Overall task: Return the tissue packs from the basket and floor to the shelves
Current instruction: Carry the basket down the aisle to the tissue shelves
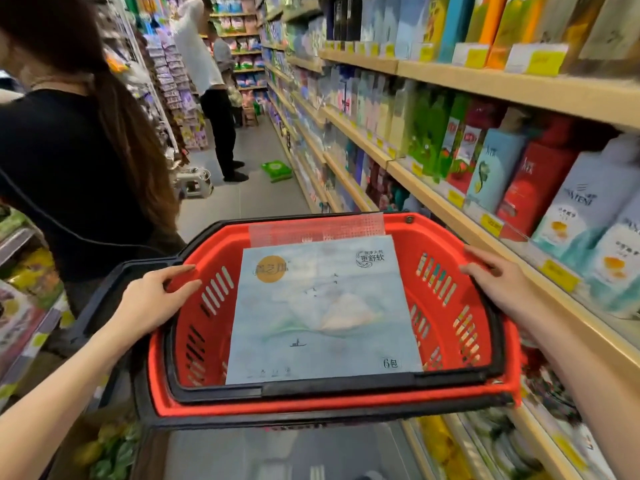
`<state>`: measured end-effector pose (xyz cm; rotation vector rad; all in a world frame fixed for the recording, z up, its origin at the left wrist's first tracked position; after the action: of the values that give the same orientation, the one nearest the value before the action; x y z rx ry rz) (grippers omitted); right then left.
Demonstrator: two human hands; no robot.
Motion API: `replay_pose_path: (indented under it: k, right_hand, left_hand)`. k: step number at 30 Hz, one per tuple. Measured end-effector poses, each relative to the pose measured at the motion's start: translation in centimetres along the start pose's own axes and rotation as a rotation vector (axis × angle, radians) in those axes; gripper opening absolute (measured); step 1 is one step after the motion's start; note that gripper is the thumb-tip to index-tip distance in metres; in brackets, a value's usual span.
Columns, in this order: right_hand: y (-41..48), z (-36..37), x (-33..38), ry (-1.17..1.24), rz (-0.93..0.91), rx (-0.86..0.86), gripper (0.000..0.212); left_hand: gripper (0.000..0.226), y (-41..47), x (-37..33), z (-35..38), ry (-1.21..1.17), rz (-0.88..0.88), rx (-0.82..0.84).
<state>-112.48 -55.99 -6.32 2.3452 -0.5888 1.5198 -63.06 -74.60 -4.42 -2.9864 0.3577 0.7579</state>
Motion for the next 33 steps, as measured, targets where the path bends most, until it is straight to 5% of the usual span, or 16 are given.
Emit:
replay_pose_path:
  k: [17,33]
  right_hand:
    - [24.6,7.5,2.4,-0.019,-0.051,0.112,0.052]
    - [49.8,21.2,6.8,-0.034,-0.012,0.096,0.060]
  left_hand:
    - [0.039,20.3,1.3,0.0,-0.007,-0.111,-0.020]
    - [0.042,51.0,6.7,-4.1,-0.001,-0.101,0.060]
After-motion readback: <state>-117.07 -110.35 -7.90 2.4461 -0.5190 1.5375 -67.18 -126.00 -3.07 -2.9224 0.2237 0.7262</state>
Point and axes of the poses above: each hand's wrist, its own y-axis towards the middle knuckle, its own z-axis out of the palm, x = y × z, the point moved 10 cm from there along y, towards the middle knuckle, and after that the axes turned 11 degrees about x, right-handed, at the moved point
